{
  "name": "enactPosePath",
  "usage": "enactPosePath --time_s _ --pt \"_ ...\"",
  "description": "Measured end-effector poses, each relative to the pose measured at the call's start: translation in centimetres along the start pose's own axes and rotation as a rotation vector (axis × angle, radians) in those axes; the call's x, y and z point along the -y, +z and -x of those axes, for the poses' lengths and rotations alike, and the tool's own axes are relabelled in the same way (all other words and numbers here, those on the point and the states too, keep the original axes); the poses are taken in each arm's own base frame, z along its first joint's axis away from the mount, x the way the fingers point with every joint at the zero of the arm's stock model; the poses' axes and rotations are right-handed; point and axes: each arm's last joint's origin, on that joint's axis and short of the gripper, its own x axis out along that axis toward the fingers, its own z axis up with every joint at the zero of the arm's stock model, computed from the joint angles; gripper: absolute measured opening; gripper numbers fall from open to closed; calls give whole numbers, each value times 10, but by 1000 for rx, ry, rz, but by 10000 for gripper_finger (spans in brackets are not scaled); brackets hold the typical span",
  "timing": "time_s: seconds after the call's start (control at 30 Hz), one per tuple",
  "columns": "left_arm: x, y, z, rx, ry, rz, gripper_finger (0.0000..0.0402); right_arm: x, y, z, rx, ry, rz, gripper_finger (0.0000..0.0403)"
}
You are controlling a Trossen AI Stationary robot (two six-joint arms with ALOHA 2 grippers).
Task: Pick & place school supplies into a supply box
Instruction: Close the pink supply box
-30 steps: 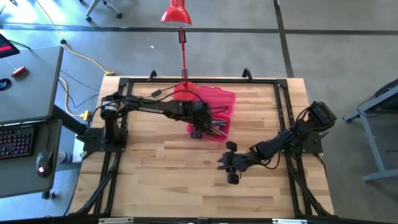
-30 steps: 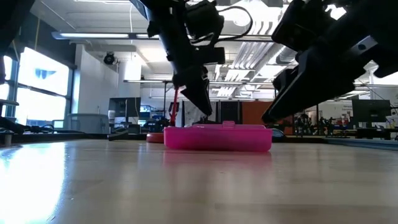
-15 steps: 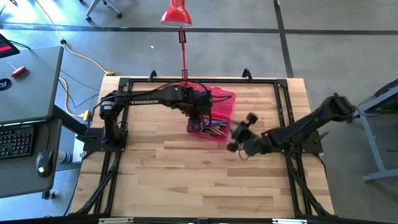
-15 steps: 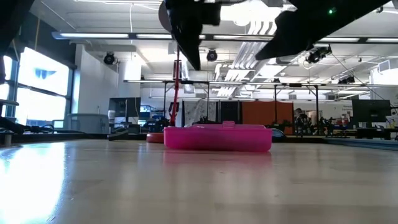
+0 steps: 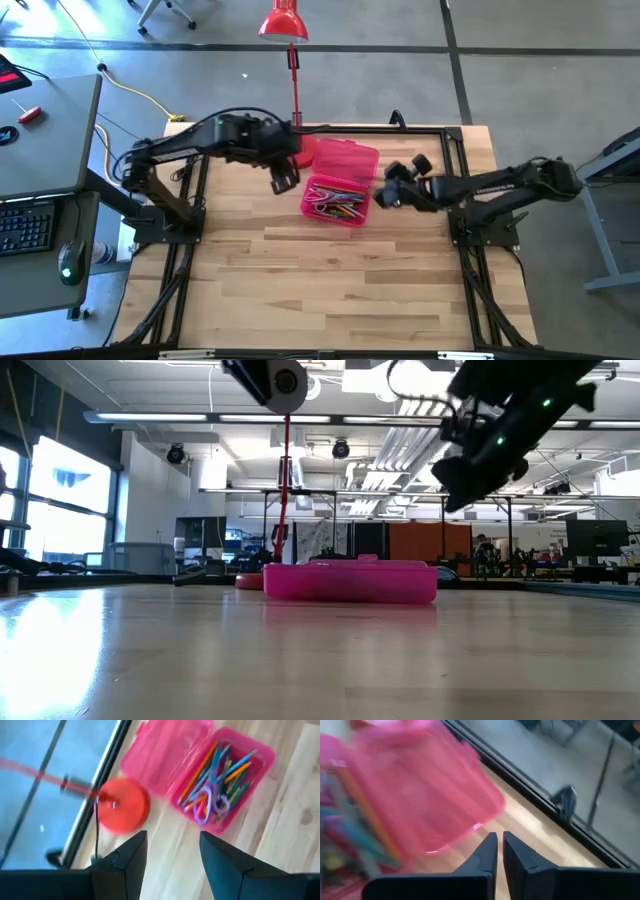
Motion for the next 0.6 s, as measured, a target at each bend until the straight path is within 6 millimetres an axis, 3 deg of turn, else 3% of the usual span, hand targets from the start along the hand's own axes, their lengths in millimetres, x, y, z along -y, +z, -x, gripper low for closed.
enactPosePath --time_s 0.13,0.3,0.4,0.6 --pt "-2 -25 -7 -50 38 101 209 17 5 -27 -95 3 -49 2" --pt "16 -72 -55 -102 59 207 209 39 13 -50 -160 79 -138 1" --pt "37 -93 -86 -31 -79 250 209 56 13 -61 -199 73 -172 1" --pt "83 -107 -131 132 -512 234 209 90 19 -82 -196 169 -292 1"
